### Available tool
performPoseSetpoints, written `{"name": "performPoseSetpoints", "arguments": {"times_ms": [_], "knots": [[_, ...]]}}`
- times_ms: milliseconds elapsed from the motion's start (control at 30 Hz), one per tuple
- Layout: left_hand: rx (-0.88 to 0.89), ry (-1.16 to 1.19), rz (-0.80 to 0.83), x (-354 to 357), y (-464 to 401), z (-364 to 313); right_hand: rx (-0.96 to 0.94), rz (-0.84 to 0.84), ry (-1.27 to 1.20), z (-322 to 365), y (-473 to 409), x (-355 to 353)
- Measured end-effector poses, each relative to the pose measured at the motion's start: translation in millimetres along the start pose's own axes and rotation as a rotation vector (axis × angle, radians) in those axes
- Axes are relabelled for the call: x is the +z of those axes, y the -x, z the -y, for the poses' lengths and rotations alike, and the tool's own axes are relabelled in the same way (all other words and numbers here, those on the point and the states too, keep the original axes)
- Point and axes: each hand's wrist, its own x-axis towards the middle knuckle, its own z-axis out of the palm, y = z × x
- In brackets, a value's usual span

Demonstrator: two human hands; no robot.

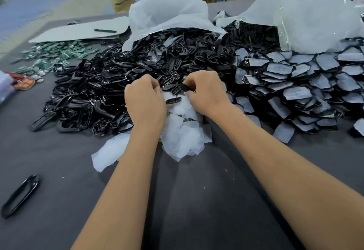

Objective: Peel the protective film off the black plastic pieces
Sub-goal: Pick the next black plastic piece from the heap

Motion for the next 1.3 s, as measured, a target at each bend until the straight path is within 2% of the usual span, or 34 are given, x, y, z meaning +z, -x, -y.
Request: {"name": "performPoseSetpoints", "arguments": {"times_ms": [67, 133, 167, 233, 333, 433, 733, 967, 1300], "knots": [[-0.063, 0.139, -0.024, -4.5, 2.5, 0.4, 0.121, -0.051, -0.427, 6.2, 10.2, 6.8], [-0.125, 0.253, -0.017, -7.1, 5.6, 2.5, 0.252, -0.005, -0.948, 8.2, 19.6, 12.9], [-0.156, 0.297, -0.011, -7.5, 8.1, 4.2, 0.27, 0.019, -1.117, 7.4, 23.4, 15.0], [-0.19, 0.368, 0.02, -8.5, 14.7, 5.7, 0.244, 0.036, -1.234, 5.5, 27.9, 17.7], [-0.107, 0.378, 0.101, -7.6, 22.7, 5.0, 0.185, 0.035, -1.282, 3.4, 30.1, 18.1], [-0.019, 0.389, 0.094, -7.2, 22.2, 4.8, 0.141, 0.081, -1.3, 2.2, 32.6, 17.5], [-0.11, 0.662, 0.07, -4.9, 23.9, 9.2, 0.069, 0.117, -1.371, 0.3, 35.9, 17.5], [-0.246, 0.848, 0.068, -7.0, 22.4, 11.8, 0.142, 0.118, -1.373, 1.6, 37.4, 15.9], [-0.333, 1.035, 0.049, -0.8, 15.2, 15.8, 0.17, 0.125, -1.431, 0.6, 35.7, 15.3]]}}
